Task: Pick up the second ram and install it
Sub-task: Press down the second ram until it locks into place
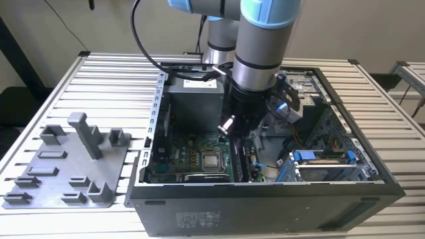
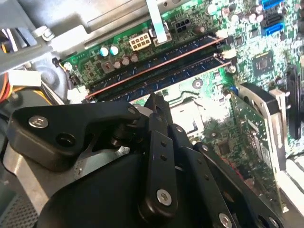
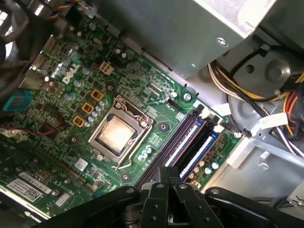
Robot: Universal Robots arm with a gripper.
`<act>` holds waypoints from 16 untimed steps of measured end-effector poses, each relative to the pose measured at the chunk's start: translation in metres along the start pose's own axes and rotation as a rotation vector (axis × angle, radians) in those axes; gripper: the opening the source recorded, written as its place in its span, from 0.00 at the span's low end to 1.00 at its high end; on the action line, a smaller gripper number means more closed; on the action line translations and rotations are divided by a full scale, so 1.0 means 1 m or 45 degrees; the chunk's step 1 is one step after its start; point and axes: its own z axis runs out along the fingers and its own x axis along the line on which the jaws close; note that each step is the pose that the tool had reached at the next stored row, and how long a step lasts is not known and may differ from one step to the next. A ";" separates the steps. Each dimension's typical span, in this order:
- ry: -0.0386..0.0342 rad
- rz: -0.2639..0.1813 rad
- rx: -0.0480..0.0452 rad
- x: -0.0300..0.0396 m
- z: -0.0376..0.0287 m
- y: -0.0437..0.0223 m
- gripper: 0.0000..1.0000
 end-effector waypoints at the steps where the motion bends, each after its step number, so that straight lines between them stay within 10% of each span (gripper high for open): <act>1: -0.0032 -0.020 0.002 0.0000 0.0001 0.0000 0.11; 16: -0.0222 -0.354 0.010 0.0000 0.0022 0.0001 0.11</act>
